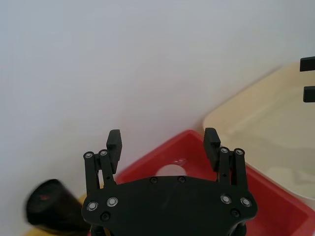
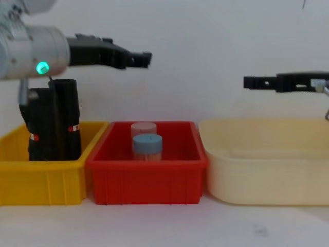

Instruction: Pick up the garbage bag with the one hand and transfer it to the other hand.

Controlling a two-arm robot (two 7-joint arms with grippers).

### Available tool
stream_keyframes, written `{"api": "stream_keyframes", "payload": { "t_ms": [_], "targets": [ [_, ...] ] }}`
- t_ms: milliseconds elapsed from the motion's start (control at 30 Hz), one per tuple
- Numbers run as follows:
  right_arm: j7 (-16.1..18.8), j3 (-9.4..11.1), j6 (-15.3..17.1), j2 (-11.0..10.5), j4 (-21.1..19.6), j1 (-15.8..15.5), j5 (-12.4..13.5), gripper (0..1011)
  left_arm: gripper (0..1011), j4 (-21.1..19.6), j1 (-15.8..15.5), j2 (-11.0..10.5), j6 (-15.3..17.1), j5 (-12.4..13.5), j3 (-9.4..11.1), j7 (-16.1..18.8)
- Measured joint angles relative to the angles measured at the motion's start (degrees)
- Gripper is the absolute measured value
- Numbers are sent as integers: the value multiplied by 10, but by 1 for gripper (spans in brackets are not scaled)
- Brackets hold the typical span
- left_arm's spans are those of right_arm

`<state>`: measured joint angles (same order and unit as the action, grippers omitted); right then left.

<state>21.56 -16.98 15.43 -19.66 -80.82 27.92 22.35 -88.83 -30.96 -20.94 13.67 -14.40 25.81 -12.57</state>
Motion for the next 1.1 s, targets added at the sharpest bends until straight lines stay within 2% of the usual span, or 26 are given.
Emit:
{"api": "stream_keyframes", "payload": {
  "t_ms": [167, 333, 433, 633, 1100],
  "targets": [
    [27, -12, 16, 3, 29, 43, 6, 1001, 1001, -31, -1, -19, 33, -10, -26, -5],
    [45, -23, 26, 6, 48, 74, 11, 1001, 1001, -72, 21, -35, 61, -20, -60, 5],
    [50, -26, 29, 8, 53, 84, 13, 1001, 1001, -88, 33, -40, 72, -24, -74, 11],
    [60, -36, 32, 14, 64, 104, 17, 1001, 1001, -127, 66, -54, 105, -40, -114, 23],
    [68, -56, 30, 26, 70, 125, 20, 1001, 1001, -160, 120, -65, 143, -75, -181, 28]
  ]
}}
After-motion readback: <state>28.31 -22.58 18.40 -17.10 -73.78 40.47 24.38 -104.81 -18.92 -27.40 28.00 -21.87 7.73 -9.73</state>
